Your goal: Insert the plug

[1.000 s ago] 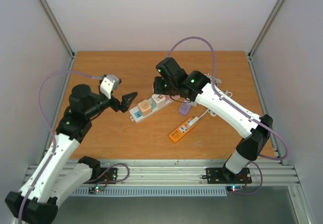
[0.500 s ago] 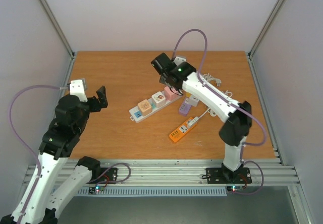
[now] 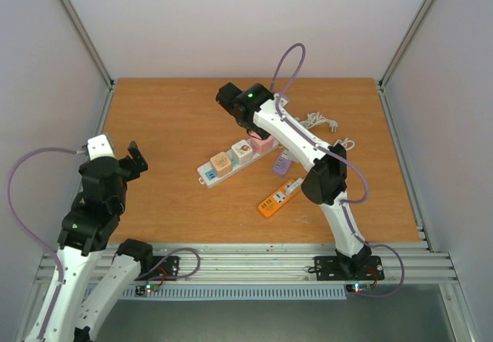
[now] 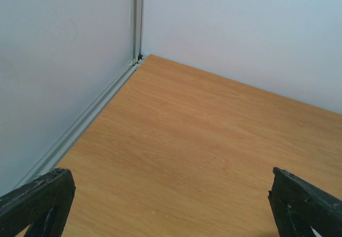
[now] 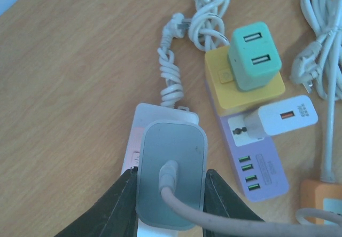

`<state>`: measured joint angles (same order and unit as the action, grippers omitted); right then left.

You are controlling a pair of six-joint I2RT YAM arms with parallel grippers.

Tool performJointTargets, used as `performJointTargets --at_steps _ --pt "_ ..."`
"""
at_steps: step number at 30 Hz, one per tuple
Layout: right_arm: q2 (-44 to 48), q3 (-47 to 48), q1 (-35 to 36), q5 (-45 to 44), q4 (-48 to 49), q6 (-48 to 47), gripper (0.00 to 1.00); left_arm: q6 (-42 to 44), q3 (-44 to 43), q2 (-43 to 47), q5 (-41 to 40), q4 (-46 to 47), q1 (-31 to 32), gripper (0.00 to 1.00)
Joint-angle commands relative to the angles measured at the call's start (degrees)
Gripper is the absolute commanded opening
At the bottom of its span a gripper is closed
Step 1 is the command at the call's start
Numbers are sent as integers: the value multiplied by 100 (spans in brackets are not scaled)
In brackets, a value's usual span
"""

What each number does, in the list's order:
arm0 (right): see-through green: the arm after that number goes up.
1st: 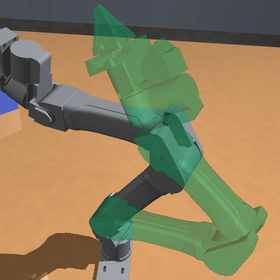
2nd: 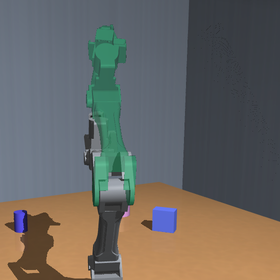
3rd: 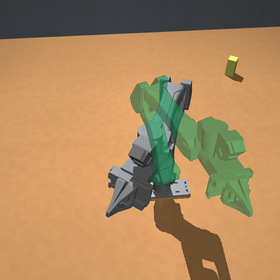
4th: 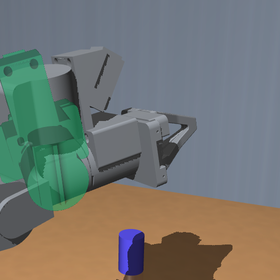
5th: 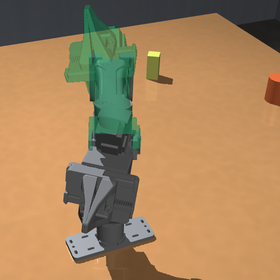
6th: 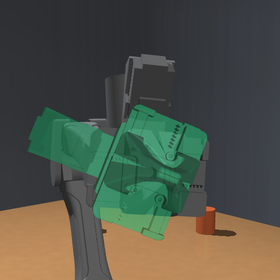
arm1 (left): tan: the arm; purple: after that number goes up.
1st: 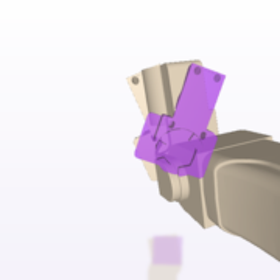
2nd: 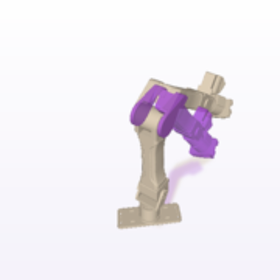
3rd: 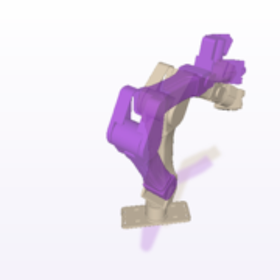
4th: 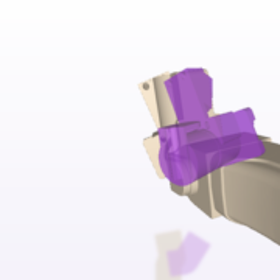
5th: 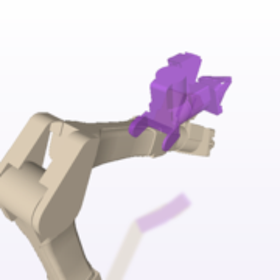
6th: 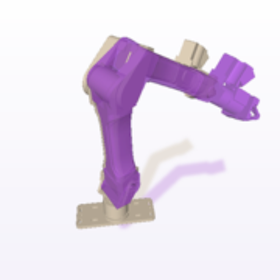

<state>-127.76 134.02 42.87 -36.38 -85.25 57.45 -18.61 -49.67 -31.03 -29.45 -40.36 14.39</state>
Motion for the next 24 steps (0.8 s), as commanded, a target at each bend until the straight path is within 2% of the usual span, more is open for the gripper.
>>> performJointTargets --at_steps 1,10,24 --pt "-204 231 72 -144 -536 1181 1 47 115 0 117 290 -97 99" --pt "-607 491 82 66 -460 1265 1 51 115 -104 259 302 -211 99" --pt "-1132 1031 79 -97 -507 1356 1 156 168 -190 304 402 -261 99"
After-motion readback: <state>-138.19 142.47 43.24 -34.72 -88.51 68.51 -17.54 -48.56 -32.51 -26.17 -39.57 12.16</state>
